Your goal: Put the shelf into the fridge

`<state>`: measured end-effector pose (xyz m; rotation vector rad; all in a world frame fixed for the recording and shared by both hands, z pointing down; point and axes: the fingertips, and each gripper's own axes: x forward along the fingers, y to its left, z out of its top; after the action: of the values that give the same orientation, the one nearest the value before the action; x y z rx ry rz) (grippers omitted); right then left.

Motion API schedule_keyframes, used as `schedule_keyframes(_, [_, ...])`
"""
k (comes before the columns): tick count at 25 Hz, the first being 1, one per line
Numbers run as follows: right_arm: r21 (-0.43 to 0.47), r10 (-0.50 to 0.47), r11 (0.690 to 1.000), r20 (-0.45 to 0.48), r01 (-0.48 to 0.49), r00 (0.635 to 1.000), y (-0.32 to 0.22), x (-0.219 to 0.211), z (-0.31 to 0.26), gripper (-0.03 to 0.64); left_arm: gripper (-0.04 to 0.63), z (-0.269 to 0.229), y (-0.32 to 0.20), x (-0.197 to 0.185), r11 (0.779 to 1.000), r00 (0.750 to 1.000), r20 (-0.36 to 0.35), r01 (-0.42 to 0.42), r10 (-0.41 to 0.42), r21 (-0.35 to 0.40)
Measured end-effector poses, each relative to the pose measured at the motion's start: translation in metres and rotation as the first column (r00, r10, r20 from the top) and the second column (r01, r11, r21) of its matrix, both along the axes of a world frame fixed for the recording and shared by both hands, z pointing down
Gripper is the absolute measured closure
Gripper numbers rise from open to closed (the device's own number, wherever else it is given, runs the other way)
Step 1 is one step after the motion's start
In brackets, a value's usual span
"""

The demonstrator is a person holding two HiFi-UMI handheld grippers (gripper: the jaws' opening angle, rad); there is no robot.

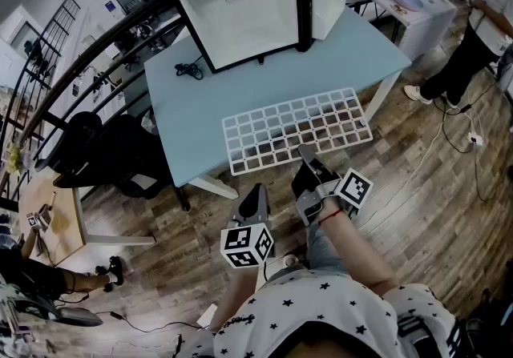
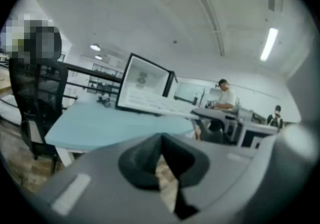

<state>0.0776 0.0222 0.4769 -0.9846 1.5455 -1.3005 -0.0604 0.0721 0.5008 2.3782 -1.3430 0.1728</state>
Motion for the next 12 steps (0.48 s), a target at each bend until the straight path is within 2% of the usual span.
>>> schedule_keyframes(3, [0.004, 0.002, 1.0, 0.009, -0.002, 1.0, 0.035, -0.016, -0.007, 0.578, 0.589, -0.002, 0.036, -0.012, 1.0, 0.999, 0.031, -0.023, 0.023, 0.011])
schedule_keyframes(12, [0.022, -0.017, 1.0, -0.049, 0.019, 0.999, 0.091, -0.041, -0.02, 0.578, 0.589, -0.001, 0.082, -0.042, 1.0, 1.0, -0.028, -0.005, 0.004, -0.006])
